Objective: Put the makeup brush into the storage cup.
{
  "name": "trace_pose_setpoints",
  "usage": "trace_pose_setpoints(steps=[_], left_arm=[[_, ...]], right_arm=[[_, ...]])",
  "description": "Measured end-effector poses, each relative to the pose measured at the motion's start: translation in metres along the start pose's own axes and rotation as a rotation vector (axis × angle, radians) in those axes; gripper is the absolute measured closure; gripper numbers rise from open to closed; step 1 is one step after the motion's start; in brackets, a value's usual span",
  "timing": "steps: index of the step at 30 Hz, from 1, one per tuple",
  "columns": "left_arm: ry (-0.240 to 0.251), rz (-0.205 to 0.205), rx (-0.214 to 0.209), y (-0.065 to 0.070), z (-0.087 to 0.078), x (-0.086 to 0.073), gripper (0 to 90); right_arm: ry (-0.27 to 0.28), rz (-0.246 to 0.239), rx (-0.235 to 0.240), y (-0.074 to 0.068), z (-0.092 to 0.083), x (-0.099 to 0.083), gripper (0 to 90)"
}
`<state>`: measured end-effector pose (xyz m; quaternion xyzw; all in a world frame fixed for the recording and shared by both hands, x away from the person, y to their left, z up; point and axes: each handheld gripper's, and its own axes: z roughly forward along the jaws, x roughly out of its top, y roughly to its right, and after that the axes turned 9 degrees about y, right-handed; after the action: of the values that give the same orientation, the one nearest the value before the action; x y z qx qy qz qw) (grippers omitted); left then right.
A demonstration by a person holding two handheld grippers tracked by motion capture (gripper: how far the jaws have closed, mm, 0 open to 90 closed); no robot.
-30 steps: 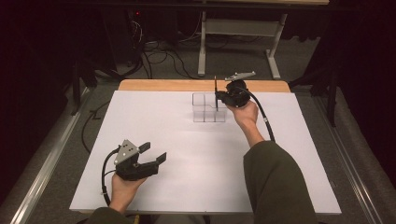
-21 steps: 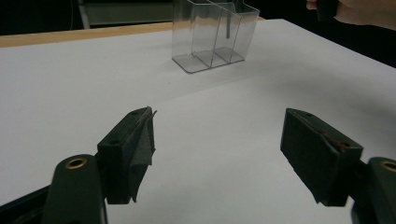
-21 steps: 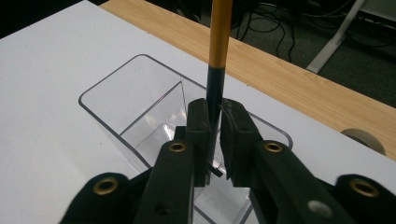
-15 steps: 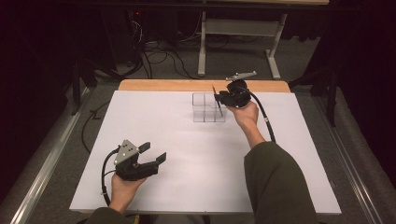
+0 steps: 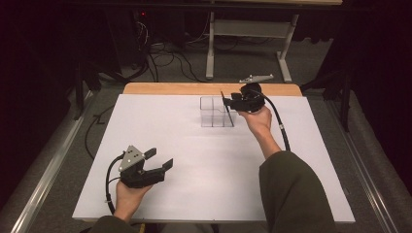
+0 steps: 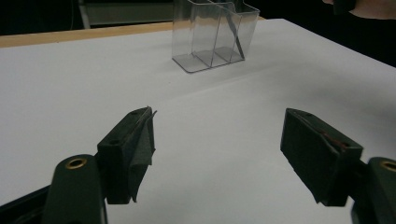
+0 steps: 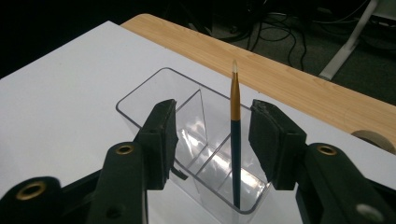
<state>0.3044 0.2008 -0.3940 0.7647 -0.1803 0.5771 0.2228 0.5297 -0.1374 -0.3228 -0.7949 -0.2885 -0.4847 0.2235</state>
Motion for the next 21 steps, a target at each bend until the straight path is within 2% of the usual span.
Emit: trace_pose_setpoints(steps=[10,21], left_arm=[[0.003,-0.003,0.0,0.001,0.0,0.0,26.4],[0.003,-0.003,0.003,0.001,0.0,0.0,26.4]], right_arm=[[0.004,0.023,0.037,0.001,-0.02,0.001,47.3],[0.03,0.026,0.052,0.001,-0.034,-0.003,45.7]])
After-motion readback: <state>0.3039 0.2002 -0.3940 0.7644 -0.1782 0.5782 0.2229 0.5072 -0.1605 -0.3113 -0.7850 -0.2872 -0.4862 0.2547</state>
